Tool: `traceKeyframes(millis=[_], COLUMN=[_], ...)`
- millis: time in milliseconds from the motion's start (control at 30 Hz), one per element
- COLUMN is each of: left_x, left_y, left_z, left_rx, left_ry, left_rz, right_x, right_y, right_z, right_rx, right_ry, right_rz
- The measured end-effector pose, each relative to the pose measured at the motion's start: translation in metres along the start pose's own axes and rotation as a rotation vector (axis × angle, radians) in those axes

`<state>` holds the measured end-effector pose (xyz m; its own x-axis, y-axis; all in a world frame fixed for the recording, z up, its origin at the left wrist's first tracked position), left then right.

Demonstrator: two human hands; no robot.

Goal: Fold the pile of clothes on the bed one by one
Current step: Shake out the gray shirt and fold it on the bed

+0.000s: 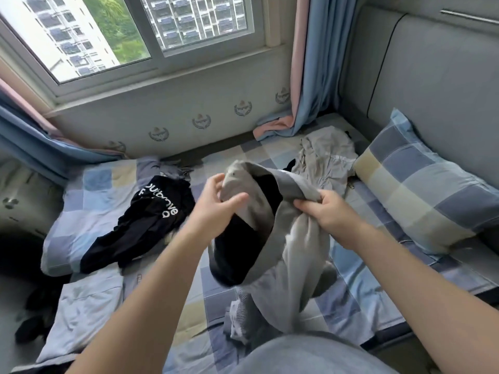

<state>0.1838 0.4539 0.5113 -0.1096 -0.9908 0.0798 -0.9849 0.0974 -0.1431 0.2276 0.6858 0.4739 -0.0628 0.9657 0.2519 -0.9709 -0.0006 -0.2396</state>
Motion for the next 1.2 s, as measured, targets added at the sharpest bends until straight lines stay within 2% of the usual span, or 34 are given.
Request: traceKeyframes(millis=[100,167,200,267,367,533,633,700,733,833,900,1033,1100,1200], left_x=[-0.036,-0.06,-0.066,-0.067,-0.054,-0.025,-0.002,0.006,0.006,-0.009,-0.016,0.007,0.024,0.061], left_y=[-0.022,-0.036,-0.039,-0.038,-0.034,-0.029,-0.021,-0.021,-0.021,-0.027,-0.031,-0.029,-0.027,-0.023], left_z=[0.025,0.045,0.052,0.058,0.055,0.054,0.035,0.011,-0.001,-0.028,-0.039,-0.055,-0.052,-0.025], left_rx=[0.087,0.166,0.183,0.166,0.1,0.047,-0.022,-0.073,-0.091,-0.105,-0.076,-0.044,-0.029,0.068], left_ry=[0.085,0.01,-0.033,-0.095,-0.057,0.123,0.073,-0.075,-0.119,-0.199,-0.313,-0.541,-0.398,0.078], left_rz=[0.225,0.385,0.413,0.416,0.364,0.355,0.161,0.057,0.043,0.116,0.169,0.248,0.331,0.3], right_x=[-0.003,-0.013,-0.018,-0.019,-0.004,0.027,0.03,0.017,0.005,-0.06,-0.104,-0.117,-0.11,-0.096], right_y=[0.004,0.003,0.002,0.001,0.01,0.031,0.031,0.021,0.016,-0.003,-0.013,0.003,0.009,0.002], right_z=[0.026,0.042,0.048,0.056,0.051,-0.004,-0.027,-0.021,-0.012,0.009,-0.002,-0.048,-0.057,-0.017], right_rx=[0.04,0.071,0.083,0.08,0.024,-0.218,-0.241,-0.144,-0.063,0.118,0.097,0.0,-0.019,0.032], right_ry=[0.063,0.103,0.125,0.175,0.247,0.376,0.398,0.285,0.194,-0.015,-0.134,-0.301,-0.322,-0.271], right_rz=[-0.029,0.017,0.043,0.052,-0.065,-0.287,-0.407,-0.356,-0.278,0.132,0.321,0.259,0.267,0.24])
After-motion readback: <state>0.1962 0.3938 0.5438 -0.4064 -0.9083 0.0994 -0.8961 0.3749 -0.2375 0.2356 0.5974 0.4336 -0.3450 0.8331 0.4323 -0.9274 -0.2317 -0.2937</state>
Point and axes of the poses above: each hand's wrist, its own y-axis towards the middle knuckle, its own x-axis out of the back of the hand, z = x × y, the point moved 9 cm from there along y, towards the middle knuckle, and after that the axes turned 15 degrees about -y, right-handed, at the moved point
